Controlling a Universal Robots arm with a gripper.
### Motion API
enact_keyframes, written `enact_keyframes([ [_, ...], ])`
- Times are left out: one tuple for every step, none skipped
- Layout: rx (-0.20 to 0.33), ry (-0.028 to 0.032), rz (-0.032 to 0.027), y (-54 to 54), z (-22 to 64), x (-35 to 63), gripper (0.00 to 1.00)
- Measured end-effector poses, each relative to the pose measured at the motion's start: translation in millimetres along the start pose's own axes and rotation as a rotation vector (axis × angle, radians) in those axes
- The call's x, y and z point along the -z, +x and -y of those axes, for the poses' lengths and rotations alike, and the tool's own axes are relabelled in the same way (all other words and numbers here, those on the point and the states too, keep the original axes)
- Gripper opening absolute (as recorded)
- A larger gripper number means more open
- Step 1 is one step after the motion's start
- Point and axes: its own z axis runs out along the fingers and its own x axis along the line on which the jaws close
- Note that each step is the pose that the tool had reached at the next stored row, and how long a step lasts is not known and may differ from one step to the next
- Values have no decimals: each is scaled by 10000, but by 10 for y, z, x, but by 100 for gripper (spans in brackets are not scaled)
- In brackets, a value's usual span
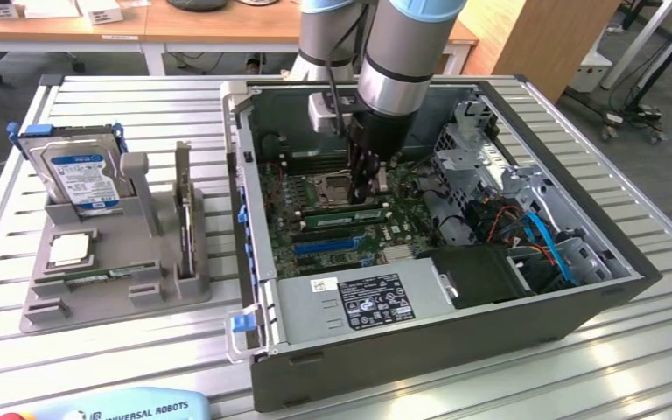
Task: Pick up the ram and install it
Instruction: 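Press down the ram until it locks into place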
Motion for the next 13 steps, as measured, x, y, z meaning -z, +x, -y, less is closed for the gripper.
enact_keyframes([
  [0, 1, 3, 0, 0, 0, 10],
  [0, 1, 2, 0, 0, 0, 10],
  [0, 1, 3, 0, 0, 0, 10],
  [0, 0, 0, 0, 0, 1, 10],
  [0, 0, 0, 0, 0, 1, 10],
  [0, 0, 0, 0, 0, 1, 10],
  [0, 0, 0, 0, 0, 1, 10],
  [0, 0, 0, 0, 0, 1, 10],
  [0, 0, 0, 0, 0, 1, 10],
  [0, 1, 0, 0, 0, 1, 10],
  [0, 0, 1, 0, 0, 1, 10],
  [0, 0, 0, 0, 0, 1, 10],
  [0, 0, 0, 0, 0, 1, 10],
])
